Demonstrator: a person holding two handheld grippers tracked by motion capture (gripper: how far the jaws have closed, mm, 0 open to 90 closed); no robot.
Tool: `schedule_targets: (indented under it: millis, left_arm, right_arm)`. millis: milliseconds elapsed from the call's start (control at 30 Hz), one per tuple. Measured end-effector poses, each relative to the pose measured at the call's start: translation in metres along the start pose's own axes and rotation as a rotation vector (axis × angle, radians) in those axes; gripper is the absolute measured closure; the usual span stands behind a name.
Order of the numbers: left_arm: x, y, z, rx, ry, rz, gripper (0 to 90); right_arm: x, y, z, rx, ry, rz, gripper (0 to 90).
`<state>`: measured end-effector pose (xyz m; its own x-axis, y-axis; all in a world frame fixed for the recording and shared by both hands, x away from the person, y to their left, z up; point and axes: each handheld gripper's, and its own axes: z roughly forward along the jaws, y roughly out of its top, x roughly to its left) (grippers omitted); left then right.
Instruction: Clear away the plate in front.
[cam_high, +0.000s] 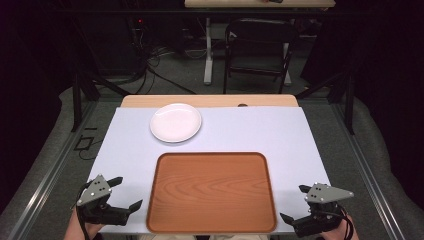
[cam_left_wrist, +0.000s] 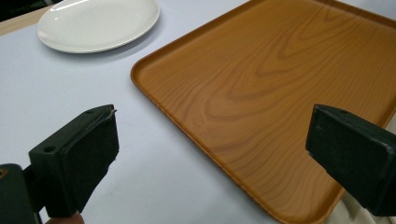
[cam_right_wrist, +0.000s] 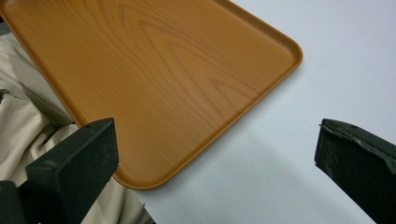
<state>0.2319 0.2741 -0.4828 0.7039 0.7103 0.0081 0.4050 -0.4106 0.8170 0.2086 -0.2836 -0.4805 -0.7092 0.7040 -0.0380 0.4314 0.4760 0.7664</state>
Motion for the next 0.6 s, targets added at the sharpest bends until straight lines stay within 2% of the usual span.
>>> schedule_targets:
  millis: [367, 533, 600]
  left_arm:
    - [-0.0022, 0.0003, -0.0006, -0.010, 0.018, -0.015, 3.3]
    - [-0.0025, 0.0009, -0.0002, -0.012, 0.042, -0.022, 3.4]
    - [-0.0026, 0.0019, -0.0004, -0.021, 0.061, -0.042, 4.7]
  right_arm:
    - [0.0009, 0.0005, 0.0004, 0.006, 0.001, -0.007, 0.0]
    - [0.0007, 0.0005, 0.0006, 0.009, 0.002, -0.006, 0.0]
    - [0.0009, 0.0007, 0.0008, 0.009, 0.003, -0.006, 0.0]
